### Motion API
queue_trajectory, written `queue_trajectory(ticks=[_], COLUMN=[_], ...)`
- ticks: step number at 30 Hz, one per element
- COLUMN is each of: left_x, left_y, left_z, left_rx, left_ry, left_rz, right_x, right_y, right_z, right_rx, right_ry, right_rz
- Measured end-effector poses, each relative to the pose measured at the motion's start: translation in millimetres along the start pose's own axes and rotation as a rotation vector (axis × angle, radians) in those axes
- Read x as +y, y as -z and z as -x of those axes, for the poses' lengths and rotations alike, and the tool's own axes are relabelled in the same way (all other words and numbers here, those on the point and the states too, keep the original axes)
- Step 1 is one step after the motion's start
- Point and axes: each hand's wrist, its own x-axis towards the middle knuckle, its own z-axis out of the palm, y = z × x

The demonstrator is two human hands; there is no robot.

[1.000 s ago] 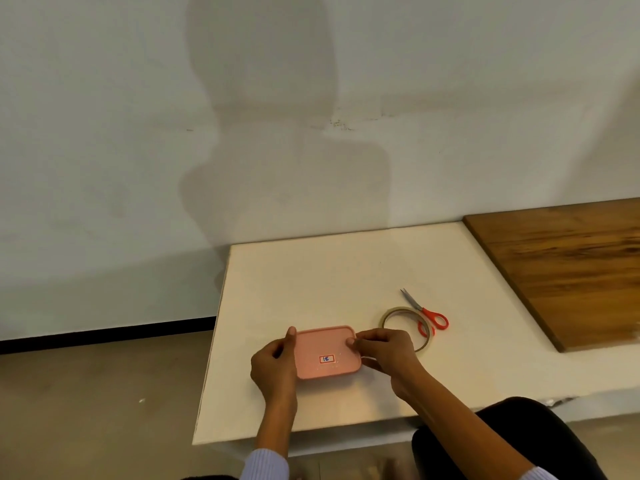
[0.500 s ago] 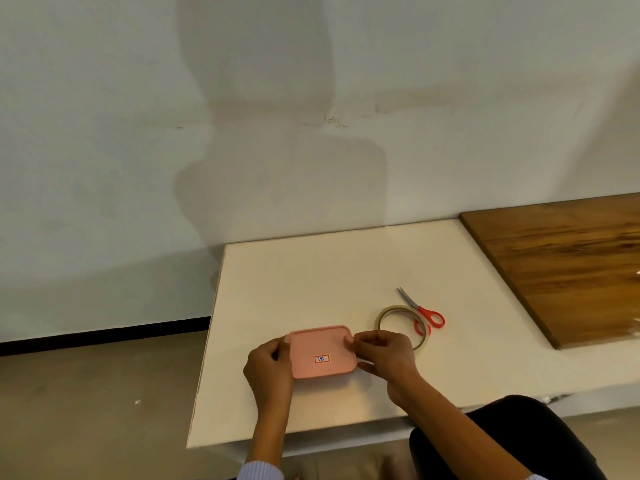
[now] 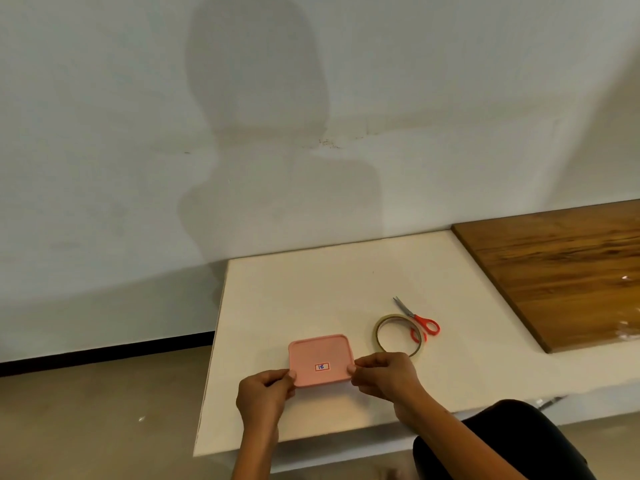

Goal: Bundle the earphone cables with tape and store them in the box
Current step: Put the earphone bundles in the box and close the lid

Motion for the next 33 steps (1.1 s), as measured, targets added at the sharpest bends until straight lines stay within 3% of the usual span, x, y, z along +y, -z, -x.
queue_trajectory(ticks=[6,10,12,14,17,20,25,31,33], left_x=[7,8,13,16,14,14,25,23,29], left_y=[3,0,-5,-11,-20,-28,-59,-91,-90], left_z=[3,8,10,10,6,3,5,-6,-8], left_rx=[-0.013,0.018,-0.078,-0.287,-0.457,-0.421,-0.304,-0.200,-0.263], left_ry=[-0.061,-0.349,-0.562,-0.703,-0.730,-0.769,-0.796,-0.711,-0.672], left_rz=[-0.117,-0.554,-0.708,-0.796,-0.990,-1.174,-1.282,-1.129,-1.099], right_x=[-2,-2,-5,-12,-20,-19,-1,15,16], right_y=[-1,-4,-6,-9,-11,2,18,13,9], right_z=[-3,-6,-13,-22,-31,-35,-27,-43,-52], right_rx=[0.013,0.078,0.141,0.168,0.158,0.263,0.379,0.279,0.241], right_ry=[-0.016,0.040,0.124,0.214,0.324,0.443,0.447,0.562,0.635], right_rz=[-0.006,0.008,0.045,0.074,0.201,0.579,1.149,1.260,1.211])
